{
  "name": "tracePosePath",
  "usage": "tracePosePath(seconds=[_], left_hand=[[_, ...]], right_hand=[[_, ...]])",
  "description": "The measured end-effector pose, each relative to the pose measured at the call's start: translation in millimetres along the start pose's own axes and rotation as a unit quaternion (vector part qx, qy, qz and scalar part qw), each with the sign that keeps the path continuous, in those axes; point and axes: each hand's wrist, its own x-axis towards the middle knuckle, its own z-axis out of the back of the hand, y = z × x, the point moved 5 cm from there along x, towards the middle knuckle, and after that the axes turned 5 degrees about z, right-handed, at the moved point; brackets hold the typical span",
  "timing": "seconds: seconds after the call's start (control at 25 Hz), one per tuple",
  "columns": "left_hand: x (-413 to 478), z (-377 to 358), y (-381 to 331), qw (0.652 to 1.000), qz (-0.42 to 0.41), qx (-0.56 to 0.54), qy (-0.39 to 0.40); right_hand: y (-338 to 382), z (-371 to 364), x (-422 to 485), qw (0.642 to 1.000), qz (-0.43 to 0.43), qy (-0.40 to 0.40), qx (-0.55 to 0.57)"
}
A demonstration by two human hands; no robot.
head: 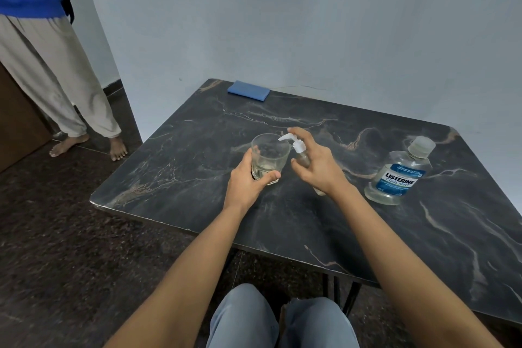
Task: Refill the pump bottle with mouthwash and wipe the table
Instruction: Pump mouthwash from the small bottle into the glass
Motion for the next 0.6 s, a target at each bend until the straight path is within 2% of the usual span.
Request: tracePosePath(seconds=[0.36,0.6], left_hand=[[1.4,-0.5,2.0,1.0,0.004,-0.006,-0.001],[1.1,0.0,2.5,1.0,0.001,-0.008,-0.001]], right_hand=[[-2.0,-6.1,-2.0,0.999,0.011,0.007,-0.05],[-0.3,-3.8,-3.1,1.0,0.006,0.0,-0.026]])
